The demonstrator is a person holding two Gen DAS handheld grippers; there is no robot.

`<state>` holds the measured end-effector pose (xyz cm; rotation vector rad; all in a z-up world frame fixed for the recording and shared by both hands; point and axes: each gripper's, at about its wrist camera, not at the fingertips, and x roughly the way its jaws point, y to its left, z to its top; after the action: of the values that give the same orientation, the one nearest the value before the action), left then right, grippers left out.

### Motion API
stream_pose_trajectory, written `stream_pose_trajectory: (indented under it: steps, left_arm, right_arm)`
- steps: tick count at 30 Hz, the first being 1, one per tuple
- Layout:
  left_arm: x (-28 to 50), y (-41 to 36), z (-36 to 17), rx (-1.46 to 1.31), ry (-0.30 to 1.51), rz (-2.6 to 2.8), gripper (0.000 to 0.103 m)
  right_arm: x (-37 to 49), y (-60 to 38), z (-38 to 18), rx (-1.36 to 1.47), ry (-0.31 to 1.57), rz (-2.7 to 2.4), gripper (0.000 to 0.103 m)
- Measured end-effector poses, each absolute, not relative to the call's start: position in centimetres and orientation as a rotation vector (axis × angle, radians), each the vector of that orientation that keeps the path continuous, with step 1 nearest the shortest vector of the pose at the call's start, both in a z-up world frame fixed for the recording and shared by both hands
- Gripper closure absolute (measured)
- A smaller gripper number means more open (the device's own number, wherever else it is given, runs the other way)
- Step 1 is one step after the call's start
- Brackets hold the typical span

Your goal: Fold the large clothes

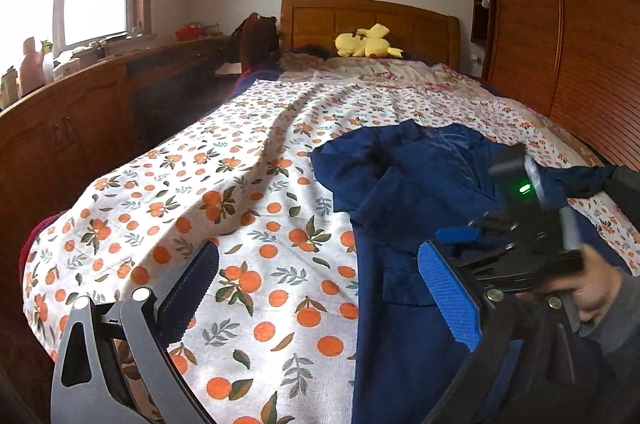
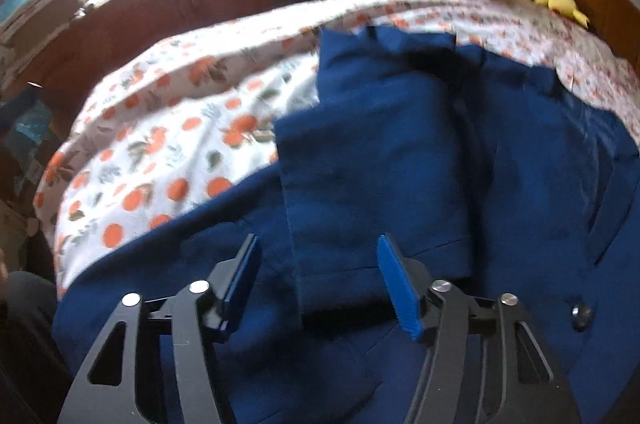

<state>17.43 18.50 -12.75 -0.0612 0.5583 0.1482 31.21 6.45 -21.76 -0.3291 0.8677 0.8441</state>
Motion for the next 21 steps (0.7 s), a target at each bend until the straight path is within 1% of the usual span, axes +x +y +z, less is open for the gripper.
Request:
stream_pose_trajectory:
  steps: [5,8,10,13,14,16,18,21]
  left_arm:
    - [17.0,18.7,-12.2,-0.074,0.542,0.144,0.003]
    - [16.9,18.7,-12.0,-0.078,0.535,0.141,0.003]
    - [16.9,18.6,-12.0,-0.080,0.534,0.138,0.003]
    - [16.9,18.3,-12.0,-0.076,0.537,0.135,0.003]
    - [17.0,18.3,-12.0,-0.074,0.538,0.133,0.003]
    - [17.0,18.1,-12.0,-0.071,0.538,0.129,0.003]
    - [17.1,17.9,-12.1,-0.070,0.541,0.125,0.003]
    - [17.3,17.5,-12.2,-0.071,0.541,0.116,0.003]
  right_arm:
    - [30.8,6.6,-22.4,-0.366,0.857,0.823,0.049]
    - [30.4,6.9,-22.5,-0.403,0.842,0.804,0.052]
    - [30.4,6.9,-22.5,-0.409,0.840,0.795,0.060]
    - [30.6,6.4,-22.4,-0.410,0.842,0.771,0.075]
    - [30.6,6.2,-22.4,-0.415,0.841,0.766,0.077]
    - [30.5,5.9,-22.2,-0.422,0.837,0.764,0.092]
    - [30.3,5.4,-21.7,-0.415,0.822,0.760,0.095]
    - [29.9,3.9,-20.1,-0.375,0.777,0.755,0.096]
